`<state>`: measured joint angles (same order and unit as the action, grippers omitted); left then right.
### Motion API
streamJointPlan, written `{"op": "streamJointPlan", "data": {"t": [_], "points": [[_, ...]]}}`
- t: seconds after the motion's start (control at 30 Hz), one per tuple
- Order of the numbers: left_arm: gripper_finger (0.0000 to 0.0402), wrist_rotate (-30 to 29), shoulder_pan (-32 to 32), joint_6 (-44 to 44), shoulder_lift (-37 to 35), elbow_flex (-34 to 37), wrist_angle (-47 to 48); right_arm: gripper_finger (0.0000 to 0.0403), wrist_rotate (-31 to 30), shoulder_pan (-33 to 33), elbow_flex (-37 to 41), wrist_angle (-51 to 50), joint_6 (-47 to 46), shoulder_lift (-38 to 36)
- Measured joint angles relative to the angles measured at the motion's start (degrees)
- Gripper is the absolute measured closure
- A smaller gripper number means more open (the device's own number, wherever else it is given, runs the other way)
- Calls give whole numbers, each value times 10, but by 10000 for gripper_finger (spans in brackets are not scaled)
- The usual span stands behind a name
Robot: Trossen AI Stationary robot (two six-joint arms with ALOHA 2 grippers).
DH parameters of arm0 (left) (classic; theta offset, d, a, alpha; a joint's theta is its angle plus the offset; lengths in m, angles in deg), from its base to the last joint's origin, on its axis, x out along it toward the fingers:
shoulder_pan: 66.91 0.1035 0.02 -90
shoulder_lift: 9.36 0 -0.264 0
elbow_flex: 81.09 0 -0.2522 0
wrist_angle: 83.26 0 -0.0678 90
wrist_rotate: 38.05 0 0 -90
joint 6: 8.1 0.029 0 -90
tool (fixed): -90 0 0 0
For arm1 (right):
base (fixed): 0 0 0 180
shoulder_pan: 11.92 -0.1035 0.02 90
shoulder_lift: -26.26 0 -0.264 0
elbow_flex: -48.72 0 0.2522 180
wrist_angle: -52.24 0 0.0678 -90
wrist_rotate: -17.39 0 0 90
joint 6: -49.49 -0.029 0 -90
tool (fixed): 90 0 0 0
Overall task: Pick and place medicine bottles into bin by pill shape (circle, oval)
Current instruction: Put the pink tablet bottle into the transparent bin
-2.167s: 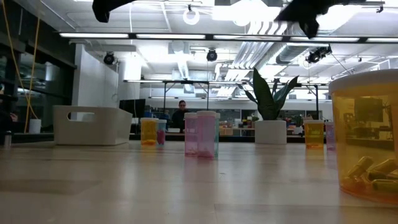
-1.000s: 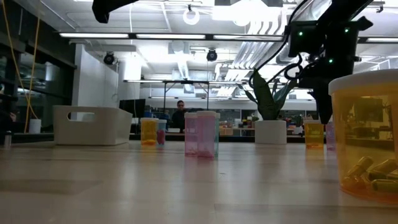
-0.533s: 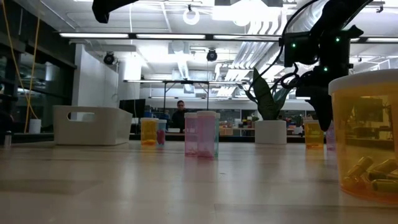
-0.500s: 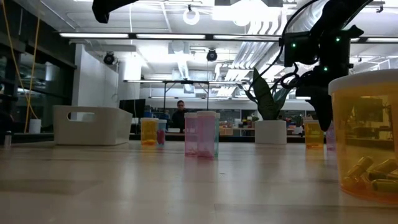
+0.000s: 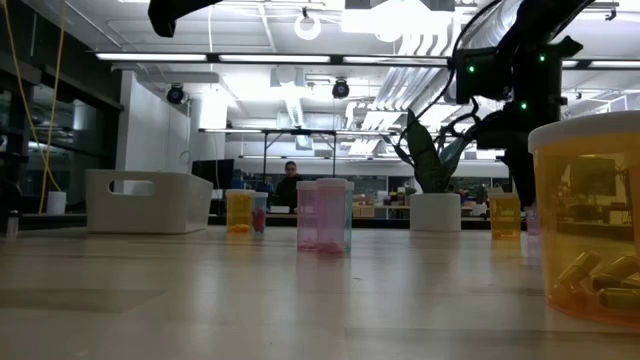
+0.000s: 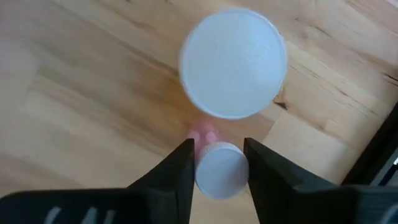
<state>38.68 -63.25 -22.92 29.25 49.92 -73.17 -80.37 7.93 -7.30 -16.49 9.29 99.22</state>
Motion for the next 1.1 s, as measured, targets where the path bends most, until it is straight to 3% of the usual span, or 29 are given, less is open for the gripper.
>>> {"op": "streamJointPlan", "data": {"t": [0.2, 0.37, 0.6, 0.8, 0.97, 1.1], "points": [[103, 0, 0, 0, 0, 0, 0, 304, 29, -28, -58, -36, 41, -35], [103, 4, 0, -11, 0, 0, 0, 305, 58, -80, -129, -9, 85, -70], [103, 11, 0, -45, 0, 0, 0, 306, 39, -139, -223, 74, 156, -77], [103, 11, 0, -45, 0, 0, 0, 306, 24, -147, -242, 92, 167, -76], [103, 11, 0, -45, 0, 0, 0, 306, 136, -174, -242, 130, 144, -76], [103, 8, 0, -30, 0, 0, 0, 306, 191, -255, -242, 139, 81, -76]]}}
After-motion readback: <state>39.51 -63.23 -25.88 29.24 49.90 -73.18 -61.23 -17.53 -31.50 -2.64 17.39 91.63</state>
